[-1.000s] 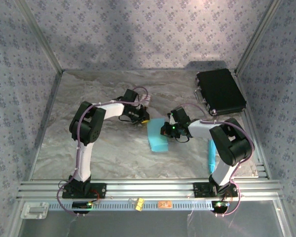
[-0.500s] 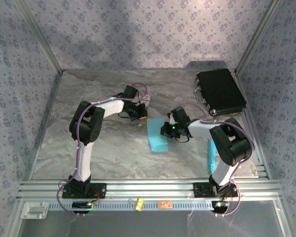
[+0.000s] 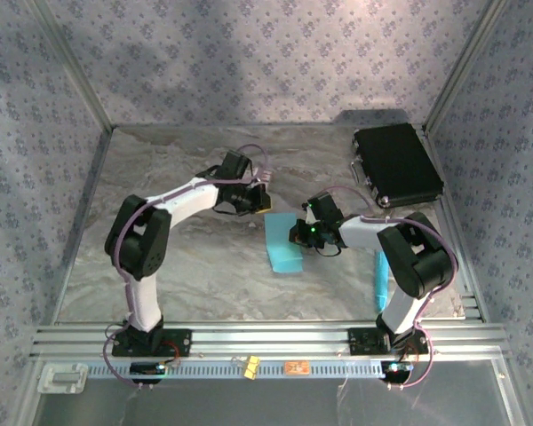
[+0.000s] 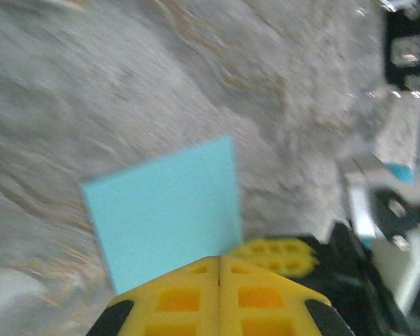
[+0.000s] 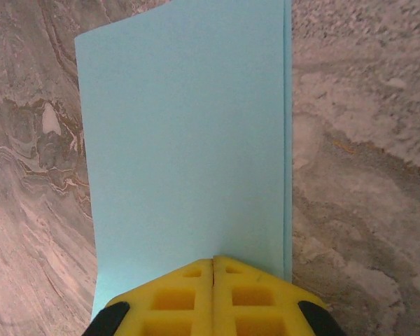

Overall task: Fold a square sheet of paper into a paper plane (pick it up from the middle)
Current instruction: First fold the square sheet of paper in half at the center of the table.

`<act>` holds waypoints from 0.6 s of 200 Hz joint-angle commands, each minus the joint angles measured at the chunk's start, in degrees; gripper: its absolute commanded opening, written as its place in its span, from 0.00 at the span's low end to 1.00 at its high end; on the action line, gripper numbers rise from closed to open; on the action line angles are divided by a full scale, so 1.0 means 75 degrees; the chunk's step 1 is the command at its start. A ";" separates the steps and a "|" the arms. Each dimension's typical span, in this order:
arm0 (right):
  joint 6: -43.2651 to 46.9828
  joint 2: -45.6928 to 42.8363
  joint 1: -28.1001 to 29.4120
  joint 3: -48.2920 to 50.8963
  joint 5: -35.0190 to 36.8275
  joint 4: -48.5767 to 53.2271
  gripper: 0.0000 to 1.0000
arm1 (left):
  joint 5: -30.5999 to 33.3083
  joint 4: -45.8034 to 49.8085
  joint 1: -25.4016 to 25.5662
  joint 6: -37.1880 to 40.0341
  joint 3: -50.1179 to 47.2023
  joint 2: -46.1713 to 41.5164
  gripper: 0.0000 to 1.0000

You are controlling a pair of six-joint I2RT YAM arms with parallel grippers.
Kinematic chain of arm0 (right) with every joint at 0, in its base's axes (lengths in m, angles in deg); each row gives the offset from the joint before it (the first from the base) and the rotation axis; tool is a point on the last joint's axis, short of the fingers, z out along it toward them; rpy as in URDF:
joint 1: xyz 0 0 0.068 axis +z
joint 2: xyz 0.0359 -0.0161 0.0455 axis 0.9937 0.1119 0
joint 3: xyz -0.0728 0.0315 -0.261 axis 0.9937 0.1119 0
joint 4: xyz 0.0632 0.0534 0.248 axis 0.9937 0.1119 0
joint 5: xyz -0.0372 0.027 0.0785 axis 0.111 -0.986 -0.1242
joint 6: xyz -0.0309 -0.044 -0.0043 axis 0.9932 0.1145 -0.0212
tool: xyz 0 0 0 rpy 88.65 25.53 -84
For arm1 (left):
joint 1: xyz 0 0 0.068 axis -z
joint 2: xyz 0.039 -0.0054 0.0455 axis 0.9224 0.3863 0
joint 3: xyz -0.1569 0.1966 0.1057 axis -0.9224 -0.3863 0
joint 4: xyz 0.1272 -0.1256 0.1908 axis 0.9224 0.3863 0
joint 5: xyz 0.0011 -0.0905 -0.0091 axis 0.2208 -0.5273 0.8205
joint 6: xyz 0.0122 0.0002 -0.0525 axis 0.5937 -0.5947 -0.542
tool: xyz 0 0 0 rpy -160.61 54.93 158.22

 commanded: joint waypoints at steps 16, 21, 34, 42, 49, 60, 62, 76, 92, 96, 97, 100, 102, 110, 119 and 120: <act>-0.0044 0.0121 0.0045 0.0421 0.0383 0.0874 0.00 | -0.0723 -0.0629 0.0603 -0.0625 -0.0981 -0.0309 0.02; -0.0021 0.0126 0.0045 0.0412 0.0370 0.0885 0.00 | -0.0745 -0.0786 0.0681 -0.0706 -0.1146 -0.0348 0.02; 0.0050 0.0124 0.0045 0.0383 0.0381 0.0986 0.00 | -0.0677 -0.1066 0.0803 -0.0888 -0.1474 -0.0359 0.02; 0.0070 0.0095 0.0040 0.0376 0.0392 0.1010 0.00 | -0.0706 -0.1246 0.0824 -0.1019 -0.1611 -0.0322 0.02; 0.0078 0.0075 0.0041 0.0416 0.0404 0.1014 0.00 | -0.0747 -0.1453 0.0824 -0.1137 -0.1764 -0.0278 0.02; 0.0074 0.0045 0.0034 0.0437 0.0405 0.1005 0.00 | -0.0828 -0.1827 0.0827 -0.1327 -0.1989 -0.0253 0.02; 0.0076 0.0046 0.0034 0.0443 0.0405 0.1004 0.00 | -0.0826 -0.1886 0.0825 -0.1339 -0.2020 -0.0249 0.02; 0.0093 0.0040 0.0026 0.0440 0.0416 0.1025 0.00 | -0.0785 -0.1947 0.0830 -0.1334 -0.2177 -0.0192 0.02; 0.0094 0.0033 0.0022 0.0476 0.0422 0.0997 0.00 | -0.0666 -0.1789 0.0828 -0.1169 -0.2284 -0.0120 0.02; 0.0089 0.0027 0.0022 0.0480 0.0417 0.0973 0.00 | -0.0642 -0.1775 0.0835 -0.1133 -0.2323 -0.0116 0.02; 0.0089 0.0033 0.0022 0.0486 0.0411 0.0977 0.00 | -0.0640 -0.1774 0.0836 -0.1123 -0.2325 -0.0105 0.02; 0.0088 0.0042 0.0022 0.0500 0.0409 0.0961 0.00 | -0.0636 -0.1773 0.0830 -0.1095 -0.2363 -0.0090 0.02; 0.0088 0.0048 0.0022 0.0497 0.0409 0.0964 0.00 | -0.0631 -0.1773 0.0829 -0.1091 -0.2403 -0.0085 0.02; 0.0083 0.0059 0.0023 0.0512 0.0416 0.0958 0.00 | -0.0610 -0.1811 0.0836 -0.1040 -0.2527 -0.0054 0.02; 0.0088 0.0082 0.0022 0.0509 0.0415 0.0962 0.00 | -0.0570 -0.1843 0.0835 -0.0978 -0.2664 -0.0028 0.01; 0.0088 0.0084 0.0022 0.0512 0.0416 0.0965 0.00 | -0.0569 -0.1837 0.0835 -0.0969 -0.2677 -0.0032 0.01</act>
